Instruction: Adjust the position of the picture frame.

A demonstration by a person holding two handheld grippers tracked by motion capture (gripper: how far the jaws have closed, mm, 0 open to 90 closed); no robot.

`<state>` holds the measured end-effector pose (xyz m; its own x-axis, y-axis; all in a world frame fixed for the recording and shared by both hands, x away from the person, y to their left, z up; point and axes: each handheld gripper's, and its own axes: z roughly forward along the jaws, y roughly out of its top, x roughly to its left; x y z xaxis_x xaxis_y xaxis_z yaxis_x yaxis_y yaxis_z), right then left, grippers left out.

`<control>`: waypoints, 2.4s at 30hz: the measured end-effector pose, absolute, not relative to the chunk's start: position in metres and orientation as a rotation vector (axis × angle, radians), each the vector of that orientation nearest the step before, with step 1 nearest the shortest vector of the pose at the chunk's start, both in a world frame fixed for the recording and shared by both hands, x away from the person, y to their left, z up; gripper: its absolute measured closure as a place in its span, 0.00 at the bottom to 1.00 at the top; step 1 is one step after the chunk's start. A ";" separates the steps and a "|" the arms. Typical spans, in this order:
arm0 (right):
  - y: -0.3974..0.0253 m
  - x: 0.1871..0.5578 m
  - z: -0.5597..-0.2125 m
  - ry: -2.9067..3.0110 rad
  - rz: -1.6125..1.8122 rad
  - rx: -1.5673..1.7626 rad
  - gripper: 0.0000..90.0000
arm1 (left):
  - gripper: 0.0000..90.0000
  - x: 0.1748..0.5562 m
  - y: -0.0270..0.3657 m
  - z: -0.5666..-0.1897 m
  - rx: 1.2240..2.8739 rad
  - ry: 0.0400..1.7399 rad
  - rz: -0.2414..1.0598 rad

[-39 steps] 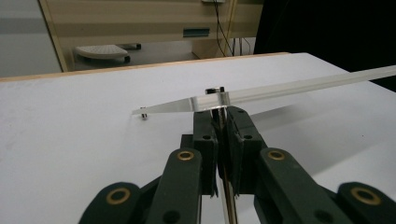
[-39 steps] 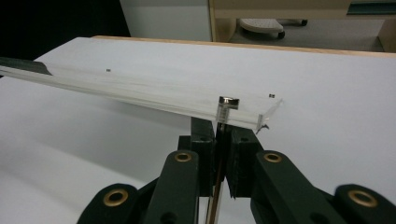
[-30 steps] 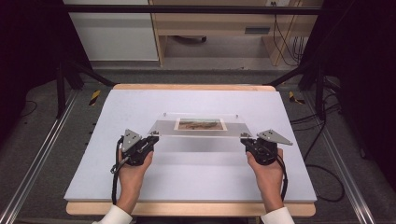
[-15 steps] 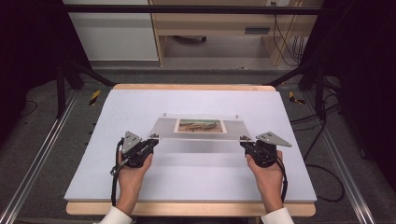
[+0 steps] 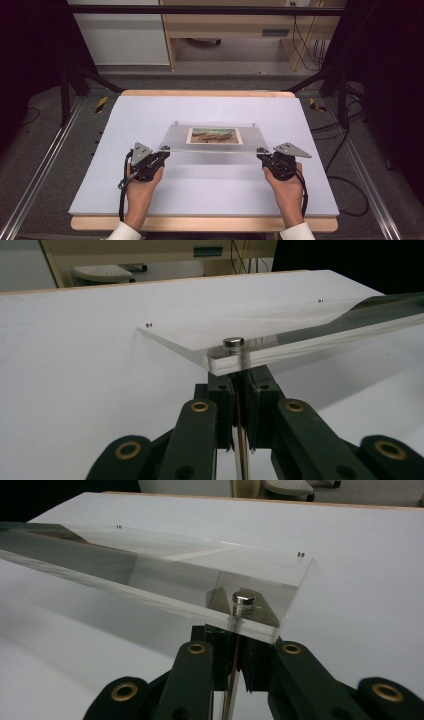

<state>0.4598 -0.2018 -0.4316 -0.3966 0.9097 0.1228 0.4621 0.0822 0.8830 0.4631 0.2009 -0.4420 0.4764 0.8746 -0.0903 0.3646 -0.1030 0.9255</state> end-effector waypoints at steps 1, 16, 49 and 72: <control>-0.202 0.460 -0.432 1.902 1.269 1.354 0.93 | 0.92 0.463 0.201 -0.442 1.690 1.073 0.614; -0.202 0.458 -0.438 1.928 1.252 1.358 0.93 | 0.92 0.460 0.202 -0.448 1.716 1.072 0.599; -0.202 0.456 -0.456 2.021 1.195 1.391 0.94 | 0.92 0.456 0.200 -0.463 1.796 1.093 0.569; -0.200 0.456 -0.466 2.085 1.128 1.390 0.93 | 0.93 0.455 0.199 -0.472 1.839 1.113 0.561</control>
<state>0.4563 -0.1999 -0.4662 -0.4315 0.8955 0.1087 0.5811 0.1837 0.7929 0.4553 0.1994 -0.4723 0.4946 0.8668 -0.0633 0.4652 -0.2025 0.8618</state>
